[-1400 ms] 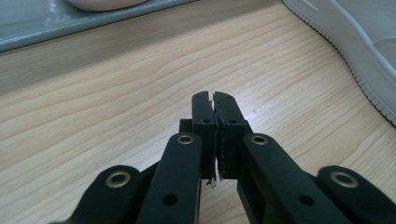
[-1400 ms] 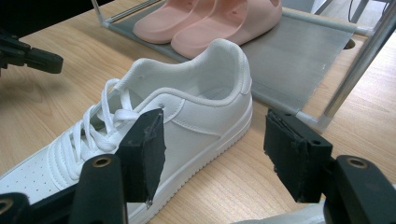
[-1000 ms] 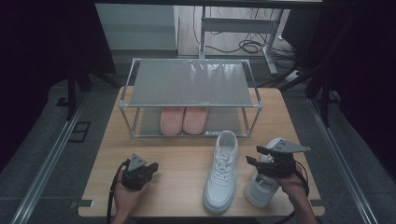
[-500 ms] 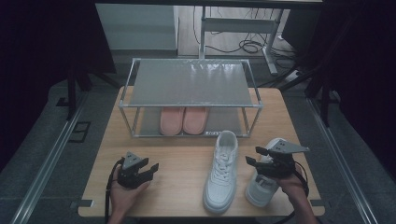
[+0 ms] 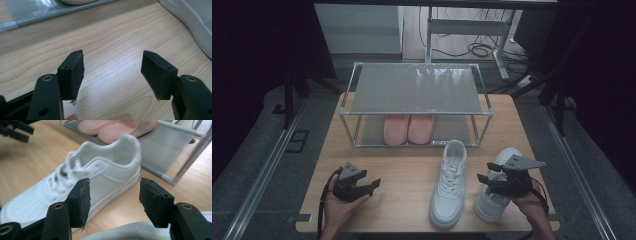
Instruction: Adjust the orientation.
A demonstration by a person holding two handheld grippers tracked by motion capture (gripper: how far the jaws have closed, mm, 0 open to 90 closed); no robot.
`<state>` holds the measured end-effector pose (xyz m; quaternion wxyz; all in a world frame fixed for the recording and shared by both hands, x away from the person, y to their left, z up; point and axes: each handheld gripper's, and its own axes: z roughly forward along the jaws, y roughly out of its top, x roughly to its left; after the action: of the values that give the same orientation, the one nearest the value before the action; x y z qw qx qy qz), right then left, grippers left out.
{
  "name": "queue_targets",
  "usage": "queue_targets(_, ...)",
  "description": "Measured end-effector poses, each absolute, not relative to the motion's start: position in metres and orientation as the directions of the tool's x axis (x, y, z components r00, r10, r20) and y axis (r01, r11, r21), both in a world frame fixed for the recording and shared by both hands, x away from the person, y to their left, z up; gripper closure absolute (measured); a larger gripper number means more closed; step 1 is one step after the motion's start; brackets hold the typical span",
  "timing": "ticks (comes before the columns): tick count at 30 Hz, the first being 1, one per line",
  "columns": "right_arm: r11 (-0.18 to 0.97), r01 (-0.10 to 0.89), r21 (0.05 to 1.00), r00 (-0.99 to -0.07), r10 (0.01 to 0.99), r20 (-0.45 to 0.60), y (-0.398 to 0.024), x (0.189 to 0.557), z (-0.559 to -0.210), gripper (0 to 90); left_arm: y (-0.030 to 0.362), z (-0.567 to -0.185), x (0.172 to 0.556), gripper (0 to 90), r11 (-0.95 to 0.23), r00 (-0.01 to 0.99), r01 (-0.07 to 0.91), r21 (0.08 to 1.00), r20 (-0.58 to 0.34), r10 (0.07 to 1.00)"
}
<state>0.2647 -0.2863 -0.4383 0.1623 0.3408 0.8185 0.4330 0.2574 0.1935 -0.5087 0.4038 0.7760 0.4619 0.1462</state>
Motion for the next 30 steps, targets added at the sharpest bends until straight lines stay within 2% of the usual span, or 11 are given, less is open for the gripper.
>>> queue_targets(6, 0.475, 0.396, 0.786, -0.756, 0.654, -0.014, -0.273, 0.24, -0.445, 49.8, 0.193, -0.508, 0.257, 35.2, -0.252, 0.542, 0.597, 0.762, -0.151, 0.827)
queue_targets(9, 0.485, 0.389, 0.783, -0.77, 0.638, -0.013, -0.27, 0.234, -0.446, 58.0, 0.193, -0.507, 0.256, 35.2, -0.237, 0.546, 0.597, 0.766, -0.172, 0.82)
queue_targets(13, 0.512, 0.38, 0.771, -0.785, 0.619, -0.024, -0.266, 0.23, -0.449, 70.8, 0.192, -0.507, 0.256, 35.6, -0.247, 0.542, 0.593, 0.766, -0.154, 0.826)
queue_targets(18, 0.541, 0.38, 0.75, -0.808, 0.589, -0.015, -0.262, 0.229, -0.454, 79.2, 0.193, -0.51, 0.257, 36.1, -0.246, 0.528, 0.607, 0.756, -0.151, 0.836)
queue_targets(21, 0.577, 0.366, 0.73, -0.81, 0.583, -0.055, -0.259, 0.227, -0.455, 86.8, 0.194, -0.511, 0.258, 36.5, -0.25, 0.506, 0.612, 0.75, -0.129, 0.853)
queue_targets(30, 0.625, 0.314, 0.715, -0.858, 0.508, -0.067, -0.245, 0.214, -0.451, 90.0, 0.196, -0.509, 0.257, 37.3, -0.228, 0.487, 0.617, 0.754, -0.138, 0.863)
